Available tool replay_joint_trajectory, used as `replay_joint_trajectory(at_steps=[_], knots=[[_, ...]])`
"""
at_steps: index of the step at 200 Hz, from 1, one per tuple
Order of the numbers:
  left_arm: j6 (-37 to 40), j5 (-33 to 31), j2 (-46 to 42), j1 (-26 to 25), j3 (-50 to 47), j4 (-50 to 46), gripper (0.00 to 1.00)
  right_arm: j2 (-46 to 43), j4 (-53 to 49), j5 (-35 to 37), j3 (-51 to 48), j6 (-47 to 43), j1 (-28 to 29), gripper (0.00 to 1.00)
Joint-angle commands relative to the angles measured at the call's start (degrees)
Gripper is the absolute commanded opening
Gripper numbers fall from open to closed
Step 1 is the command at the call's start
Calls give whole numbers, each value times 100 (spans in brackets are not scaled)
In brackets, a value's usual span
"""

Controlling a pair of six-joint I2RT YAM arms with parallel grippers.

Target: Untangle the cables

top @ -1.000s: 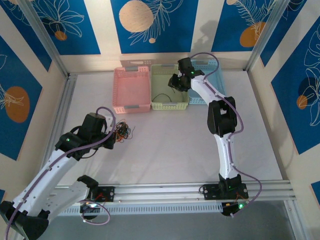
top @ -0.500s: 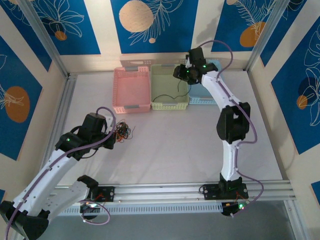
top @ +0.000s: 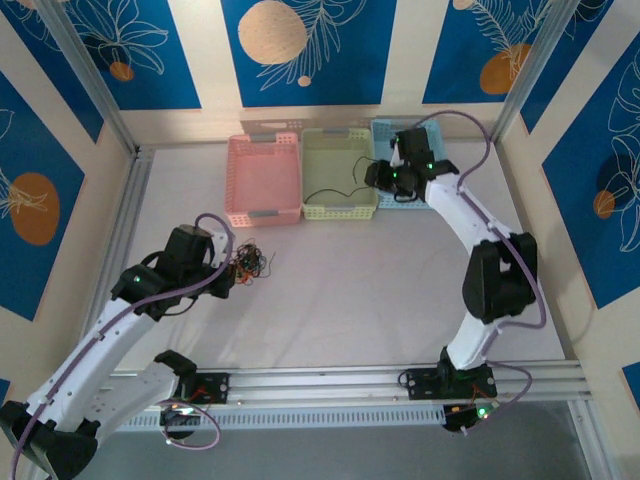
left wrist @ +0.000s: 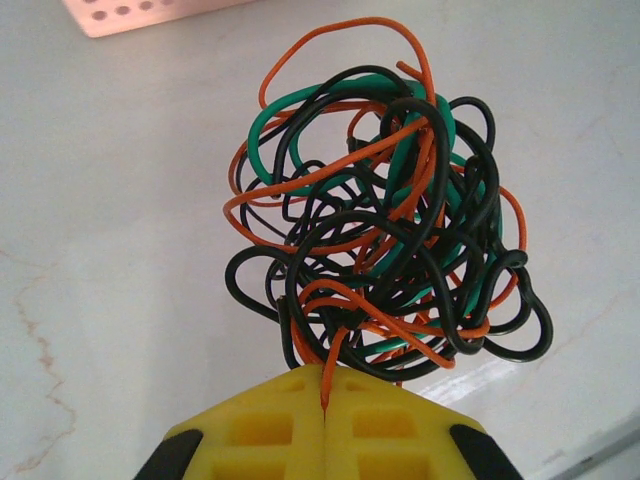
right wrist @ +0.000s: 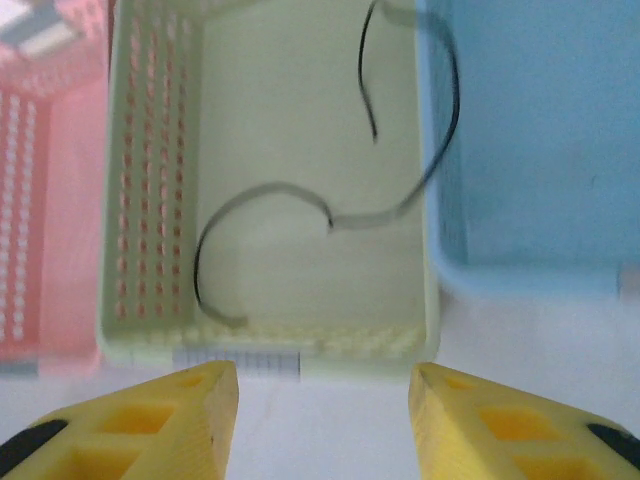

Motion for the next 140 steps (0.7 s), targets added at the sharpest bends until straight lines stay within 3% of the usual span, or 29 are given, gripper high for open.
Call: replay_joint_trajectory(at_steps=[1,30,52,60,78,103,123,140], knots=[[98,638,-115,28,-53,253,0,-1429,835,-15,-1072,-59,420,49],[-316,1463,-311,28,-80,527,0,-3568,1804,268,-3085,128,1032,48],[-813,2252,-493,22,-354,1199,0,-5006,2364,-38,-4341,619,1093,78],[-973,2462,-575,24,-499,1492,0,-5412,2500,-305,-4675,819,1054,80],[-1262,2727,-658,20,-635,1901,0,-6175,2759,-1066,-5185,1128,1054,75],[-1874,3134,-720,19,-1109,2871,0,-6590,2865,-1624,-5327,1624,1361,60],[-2145,3230,-694,-2,-1359,3294,0,-6445,2937,-1583,-5243,1810,1877,50],[-2179,3229,-662,-3,-1424,3359,0,-6150,2968,-1317,-5072,1854,2388,49]])
